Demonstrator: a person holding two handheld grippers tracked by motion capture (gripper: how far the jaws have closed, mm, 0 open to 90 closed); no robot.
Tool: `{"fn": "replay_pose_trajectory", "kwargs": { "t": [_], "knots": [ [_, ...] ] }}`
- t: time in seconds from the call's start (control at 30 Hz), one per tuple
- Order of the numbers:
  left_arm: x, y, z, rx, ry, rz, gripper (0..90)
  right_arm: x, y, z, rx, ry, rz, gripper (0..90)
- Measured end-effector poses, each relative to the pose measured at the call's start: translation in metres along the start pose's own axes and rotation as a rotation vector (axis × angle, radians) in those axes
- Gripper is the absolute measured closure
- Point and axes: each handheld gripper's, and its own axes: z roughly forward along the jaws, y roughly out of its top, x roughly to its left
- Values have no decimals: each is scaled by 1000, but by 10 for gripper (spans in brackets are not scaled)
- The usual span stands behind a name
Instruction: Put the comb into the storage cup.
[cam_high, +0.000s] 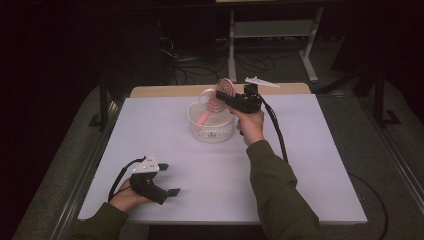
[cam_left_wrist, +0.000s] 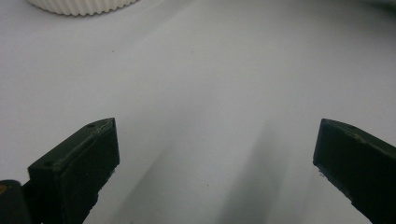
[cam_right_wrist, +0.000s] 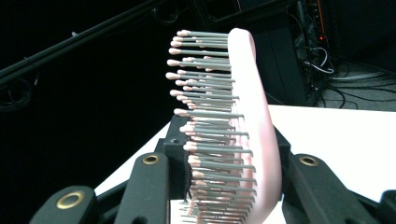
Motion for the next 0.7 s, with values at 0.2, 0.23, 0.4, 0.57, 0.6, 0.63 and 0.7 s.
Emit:
{"fn": "replay_pose_trajectory", "kwargs": {
  "t": [0.2,0.23,0.4,0.57,0.6,0.63,0.7],
  "knots": [
    [0,0,0,0,-1,0,1,-1,-4,4,6,-12,-4,631],
    [0,0,0,0,-1,1,1,-2,-5,4,3,-14,-3,631],
    [0,0,0,1,-1,2,1,-4,-7,3,-7,-15,7,631],
    [0,0,0,-1,-2,2,1,-5,-11,3,7,-23,0,631],
    [0,0,1,0,-1,3,1,-5,-13,4,11,-25,-3,631],
    [0,0,1,0,-1,3,1,-5,-14,4,14,-25,-3,631],
    [0,0,0,-1,-1,2,1,-5,-15,5,15,-26,0,631]
  ]
}}
